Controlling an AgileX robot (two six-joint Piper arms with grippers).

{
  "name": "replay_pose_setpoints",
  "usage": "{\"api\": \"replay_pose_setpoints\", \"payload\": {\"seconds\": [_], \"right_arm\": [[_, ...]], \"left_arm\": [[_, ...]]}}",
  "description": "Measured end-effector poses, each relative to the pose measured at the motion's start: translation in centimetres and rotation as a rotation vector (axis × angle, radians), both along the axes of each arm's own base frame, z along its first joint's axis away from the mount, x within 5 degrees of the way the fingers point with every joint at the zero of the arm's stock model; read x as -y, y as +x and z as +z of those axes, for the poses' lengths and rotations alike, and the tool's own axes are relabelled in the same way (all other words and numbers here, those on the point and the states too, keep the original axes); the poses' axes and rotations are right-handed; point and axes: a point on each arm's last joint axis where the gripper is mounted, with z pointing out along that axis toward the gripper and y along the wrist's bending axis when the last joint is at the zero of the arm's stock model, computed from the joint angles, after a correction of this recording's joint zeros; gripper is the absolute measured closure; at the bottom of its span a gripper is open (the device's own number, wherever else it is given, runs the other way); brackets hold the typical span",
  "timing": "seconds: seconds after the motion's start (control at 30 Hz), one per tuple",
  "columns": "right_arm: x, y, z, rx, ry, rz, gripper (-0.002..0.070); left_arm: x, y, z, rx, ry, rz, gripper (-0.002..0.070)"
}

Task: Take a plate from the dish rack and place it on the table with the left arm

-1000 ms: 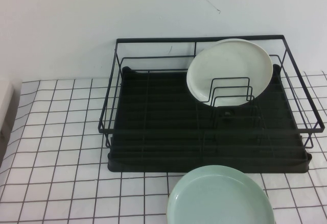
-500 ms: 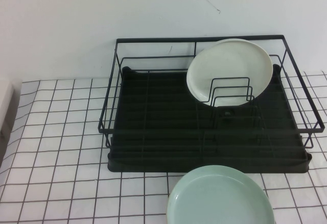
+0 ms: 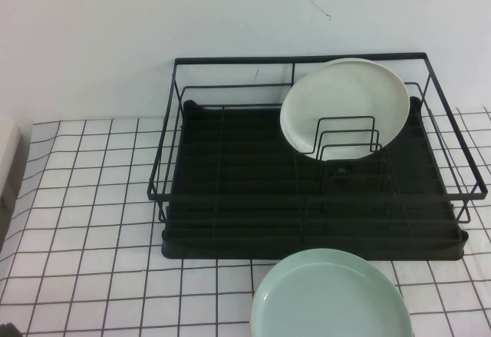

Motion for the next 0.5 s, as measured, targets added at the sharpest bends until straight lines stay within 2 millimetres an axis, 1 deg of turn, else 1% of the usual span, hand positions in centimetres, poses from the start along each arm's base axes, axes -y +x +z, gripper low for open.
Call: {"api": "replay_pose_setpoints", "payload": {"seconds": [0.1, 0.2, 0.3, 0.5], "right_arm": [[0.0, 0.0, 0.0, 0.0, 0.0, 0.0, 0.0678], [0.0, 0.0, 0.0, 0.0, 0.0, 0.0, 0.0678], [0.0, 0.0, 0.0, 0.0, 0.0, 0.0, 0.0678], [0.0, 0.0, 0.0, 0.0, 0.0, 0.0, 0.0678]], "left_arm": [[0.4, 0.0, 0.5, 0.021, -0.224, -0.003, 0.0678], [0.6, 0.0, 0.8, 0.025, -0.358, -0.007, 0.0678], [0.5, 0.1, 1.0, 0.045, -0.4, 0.006, 0.0678], [0.4, 0.1, 1.1, 0.054, -0.423, 0.013, 0.0678]]}}
